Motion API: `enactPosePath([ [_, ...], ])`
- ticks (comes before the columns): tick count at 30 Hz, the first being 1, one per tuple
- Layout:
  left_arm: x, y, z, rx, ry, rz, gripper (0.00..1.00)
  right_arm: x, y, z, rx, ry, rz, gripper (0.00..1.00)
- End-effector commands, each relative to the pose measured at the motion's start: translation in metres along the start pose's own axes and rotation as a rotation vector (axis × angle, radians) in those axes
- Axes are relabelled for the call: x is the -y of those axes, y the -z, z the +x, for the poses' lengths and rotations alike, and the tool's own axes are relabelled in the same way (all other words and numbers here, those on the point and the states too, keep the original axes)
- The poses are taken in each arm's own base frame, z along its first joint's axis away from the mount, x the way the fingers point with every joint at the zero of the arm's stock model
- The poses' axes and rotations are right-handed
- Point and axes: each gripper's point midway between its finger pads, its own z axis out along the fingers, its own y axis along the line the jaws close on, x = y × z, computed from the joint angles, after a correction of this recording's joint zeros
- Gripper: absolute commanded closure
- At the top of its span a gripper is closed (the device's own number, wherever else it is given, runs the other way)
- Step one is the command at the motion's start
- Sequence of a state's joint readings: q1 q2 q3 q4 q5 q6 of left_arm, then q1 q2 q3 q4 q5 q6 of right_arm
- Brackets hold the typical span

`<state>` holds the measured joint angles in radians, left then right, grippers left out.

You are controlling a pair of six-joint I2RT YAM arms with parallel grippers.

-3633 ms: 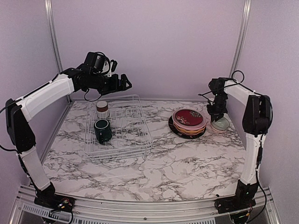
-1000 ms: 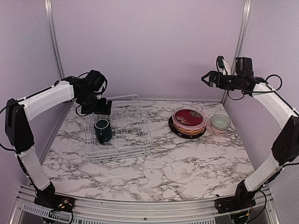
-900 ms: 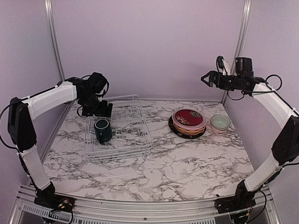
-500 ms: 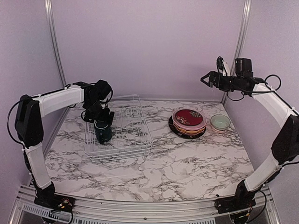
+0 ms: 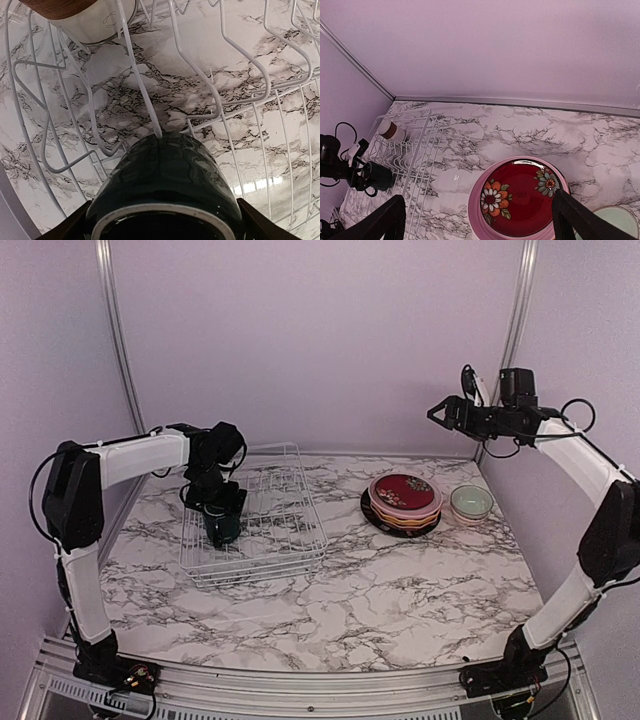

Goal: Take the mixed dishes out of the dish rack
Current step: Grab the cup from the dish rack, then pass from the left arm to the right

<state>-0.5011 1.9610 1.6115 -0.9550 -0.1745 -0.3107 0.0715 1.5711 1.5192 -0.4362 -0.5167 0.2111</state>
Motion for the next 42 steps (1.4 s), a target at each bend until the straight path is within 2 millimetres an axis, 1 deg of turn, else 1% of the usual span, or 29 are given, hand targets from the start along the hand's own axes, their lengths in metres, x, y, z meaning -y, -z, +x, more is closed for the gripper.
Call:
enactPosePath([
  [1,0.000,-0.019,0.013,-0.054,-0.014,-0.003,0.14,0.003,-0.002,0.004,-0.025,-0.031,-0.009,0.02],
  [5,0.000,-0.020,0.014,-0.058,-0.014,-0.008,0.22,0.006,-0.003,0.005,-0.032,-0.049,0.000,0.02],
  [7,0.002,-0.014,0.010,-0.037,-0.003,0.010,0.27,0.005,-0.005,0.006,-0.041,-0.062,-0.011,0.01],
  [9,0.008,-0.003,0.001,0.004,0.013,0.053,0.32,0.002,-0.007,0.007,-0.044,-0.078,-0.035,0.02],
  [12,0.019,0.021,-0.019,0.099,0.044,0.138,0.36,-0.006,-0.009,0.007,-0.036,-0.109,-0.088,0.02],
  [18,0.030,0.068,-0.052,0.268,0.115,0.256,0.43,-0.021,-0.021,0.008,-0.032,-0.193,-0.184,0.02],
  [21,0.038,0.094,-0.067,0.347,0.129,0.334,0.44,-0.036,-0.031,0.011,-0.044,-0.229,-0.252,0.02],
  [24,0.048,0.125,-0.082,0.436,0.138,0.432,0.44,-0.057,-0.041,0.015,-0.065,-0.256,-0.338,0.03],
  [25,0.051,0.137,-0.087,0.472,0.146,0.465,0.44,-0.064,-0.044,0.016,-0.069,-0.265,-0.366,0.04],
  [26,0.053,0.154,-0.095,0.526,0.165,0.508,0.45,-0.071,-0.047,0.017,-0.078,-0.282,-0.394,0.05],
  [29,0.061,0.196,-0.111,0.645,0.202,0.641,0.45,-0.093,-0.052,0.016,-0.089,-0.295,-0.477,0.08],
  [32,0.066,0.238,-0.124,0.768,0.231,0.757,0.46,-0.115,-0.053,0.010,-0.087,-0.294,-0.557,0.11],
  [33,0.066,0.249,-0.127,0.804,0.242,0.782,0.46,-0.122,-0.053,0.008,-0.089,-0.301,-0.584,0.12],
  [37,0.069,0.281,-0.138,0.898,0.275,0.875,0.47,-0.147,-0.055,0.006,-0.107,-0.346,-0.688,0.15],
  [39,0.072,0.289,-0.141,0.925,0.278,0.904,0.47,-0.162,-0.057,0.008,-0.130,-0.360,-0.749,0.17],
  [40,0.073,0.298,-0.143,0.956,0.276,0.924,0.48,-0.167,-0.058,0.007,-0.137,-0.368,-0.770,0.18],
  [42,0.077,0.308,-0.144,0.986,0.271,0.953,0.48,-0.183,-0.059,0.010,-0.170,-0.387,-0.825,0.21],
])
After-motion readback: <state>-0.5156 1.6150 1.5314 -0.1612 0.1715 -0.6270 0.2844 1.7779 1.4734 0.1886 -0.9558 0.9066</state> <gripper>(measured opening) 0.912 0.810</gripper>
